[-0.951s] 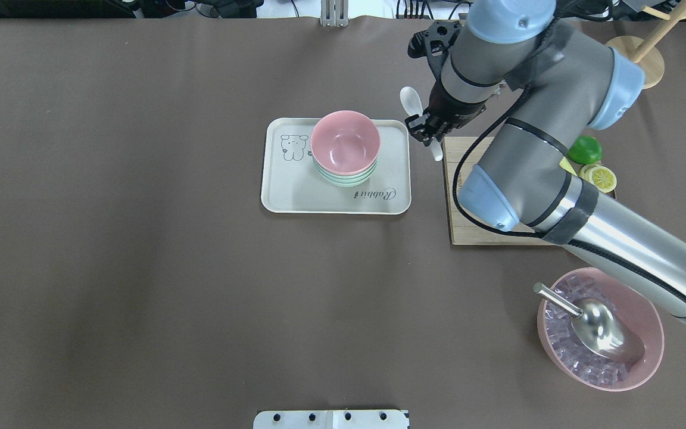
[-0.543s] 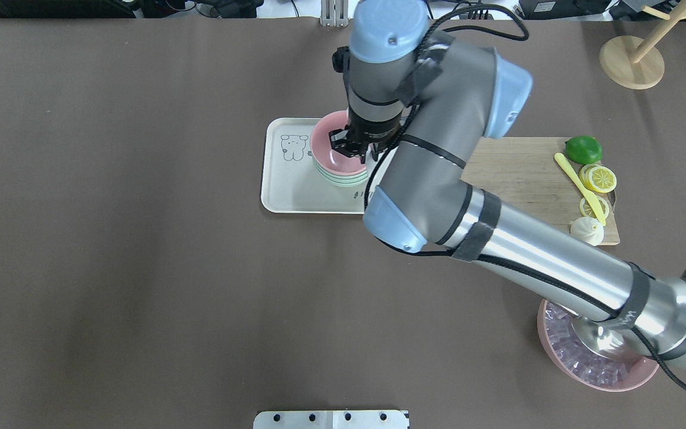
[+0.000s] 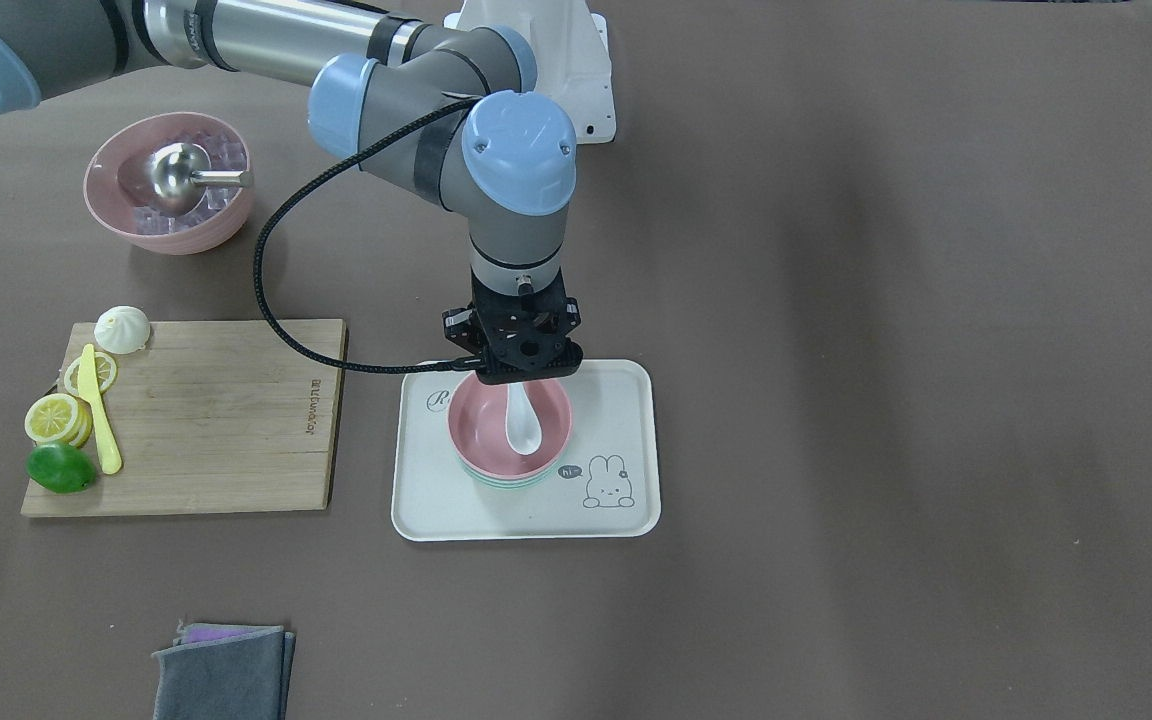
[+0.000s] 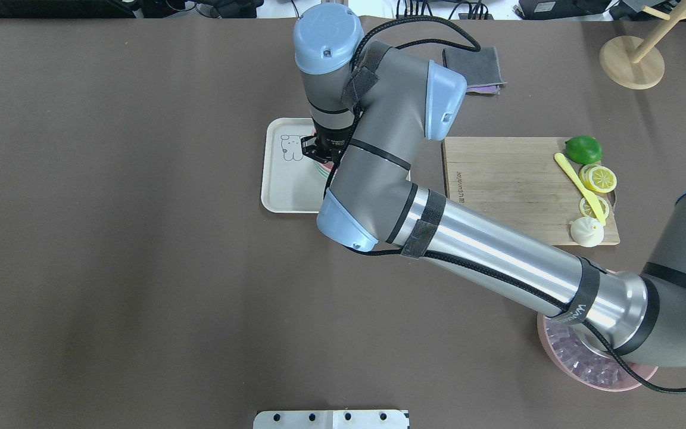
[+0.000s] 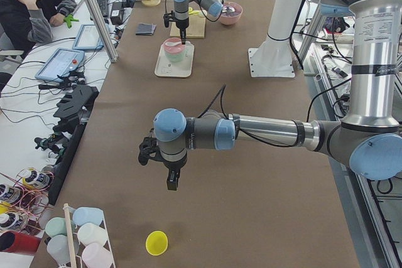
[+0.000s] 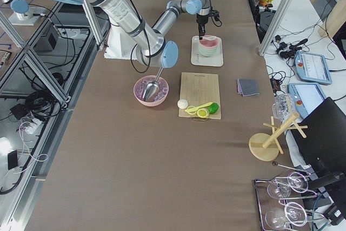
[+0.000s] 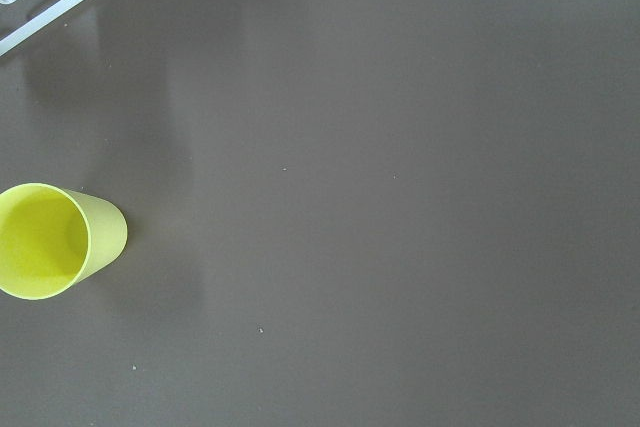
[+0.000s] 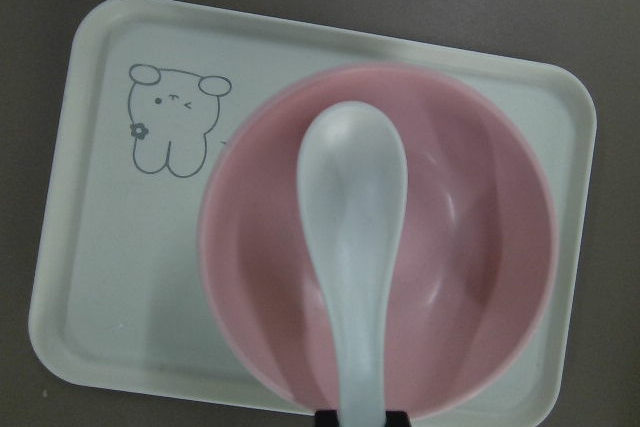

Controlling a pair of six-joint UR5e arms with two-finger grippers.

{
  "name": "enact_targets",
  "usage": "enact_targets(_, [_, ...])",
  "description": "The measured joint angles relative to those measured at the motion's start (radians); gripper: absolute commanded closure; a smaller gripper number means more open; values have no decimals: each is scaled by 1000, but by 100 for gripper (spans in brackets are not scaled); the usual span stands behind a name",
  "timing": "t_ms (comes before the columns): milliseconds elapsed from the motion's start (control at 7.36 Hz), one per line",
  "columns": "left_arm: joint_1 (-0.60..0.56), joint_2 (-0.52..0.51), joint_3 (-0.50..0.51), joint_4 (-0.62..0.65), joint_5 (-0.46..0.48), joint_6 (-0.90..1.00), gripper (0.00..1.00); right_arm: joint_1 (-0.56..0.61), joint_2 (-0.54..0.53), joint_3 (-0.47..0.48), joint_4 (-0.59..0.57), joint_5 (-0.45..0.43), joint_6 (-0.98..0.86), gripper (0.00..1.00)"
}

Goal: Stack pink bowl on green and place spoon
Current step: 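Lower the spoon into the pink bowl and open the right gripper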

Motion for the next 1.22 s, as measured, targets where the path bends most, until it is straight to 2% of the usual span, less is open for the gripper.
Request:
enact_targets(136, [0,0,-1,-1,0,0,1,1,0,-3,2,-6,-2,98])
enact_targets(272, [0,1,-2,-1,0,0,1,3,-1,-6,3,-9,-5,55])
enact_targets(407, [0,1,-3,-1,0,0,1,4,-2,-11,3,-11,-10,25])
enact_targets(543, [0,1,-3,-1,0,0,1,4,-2,-17,6,-19,-20,1])
enact_targets(951, [0,1,-4,-1,-1,0,1,17,1,-20,11,-29,-32,0])
enact_targets(1222, [0,1,-3,3,-1,-8,1,86,-2,-15,11,24,-40,0])
